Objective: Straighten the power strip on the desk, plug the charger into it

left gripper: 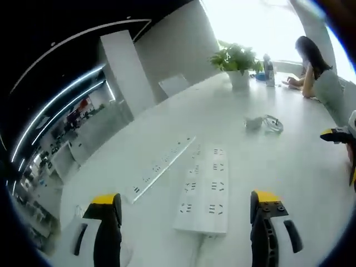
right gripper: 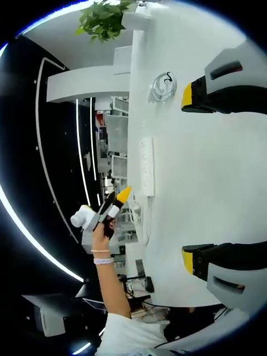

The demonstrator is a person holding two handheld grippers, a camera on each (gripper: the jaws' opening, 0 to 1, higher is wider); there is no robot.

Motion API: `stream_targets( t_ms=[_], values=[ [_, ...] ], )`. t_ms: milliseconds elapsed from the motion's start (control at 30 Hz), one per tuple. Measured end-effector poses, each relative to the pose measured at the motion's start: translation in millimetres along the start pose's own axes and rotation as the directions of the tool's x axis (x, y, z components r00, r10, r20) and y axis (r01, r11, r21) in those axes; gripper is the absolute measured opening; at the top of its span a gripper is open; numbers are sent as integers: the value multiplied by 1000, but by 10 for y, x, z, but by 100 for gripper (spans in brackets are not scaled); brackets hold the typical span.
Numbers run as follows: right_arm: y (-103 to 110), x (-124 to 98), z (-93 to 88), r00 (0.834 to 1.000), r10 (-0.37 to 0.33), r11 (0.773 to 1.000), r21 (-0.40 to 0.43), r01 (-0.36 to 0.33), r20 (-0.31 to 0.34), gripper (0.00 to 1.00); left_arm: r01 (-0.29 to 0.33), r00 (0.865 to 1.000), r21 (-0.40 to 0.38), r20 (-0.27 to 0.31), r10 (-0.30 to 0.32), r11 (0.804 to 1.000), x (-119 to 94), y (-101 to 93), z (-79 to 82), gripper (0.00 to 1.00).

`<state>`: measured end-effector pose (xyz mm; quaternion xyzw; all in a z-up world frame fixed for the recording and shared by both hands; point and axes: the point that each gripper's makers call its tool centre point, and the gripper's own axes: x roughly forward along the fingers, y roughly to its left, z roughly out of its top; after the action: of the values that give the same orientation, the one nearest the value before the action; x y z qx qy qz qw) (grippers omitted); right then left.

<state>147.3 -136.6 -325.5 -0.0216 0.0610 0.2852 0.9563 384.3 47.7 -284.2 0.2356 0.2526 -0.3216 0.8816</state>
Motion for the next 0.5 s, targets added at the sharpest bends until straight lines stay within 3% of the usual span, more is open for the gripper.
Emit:
stream_targets(
  t_ms=[500],
  values=[
    [-38, -26, 13, 1000, -3, 1000, 0, 3, -4, 97, 33, 996, 20, -89, -31, 999, 185, -135, -38, 99]
  ],
)
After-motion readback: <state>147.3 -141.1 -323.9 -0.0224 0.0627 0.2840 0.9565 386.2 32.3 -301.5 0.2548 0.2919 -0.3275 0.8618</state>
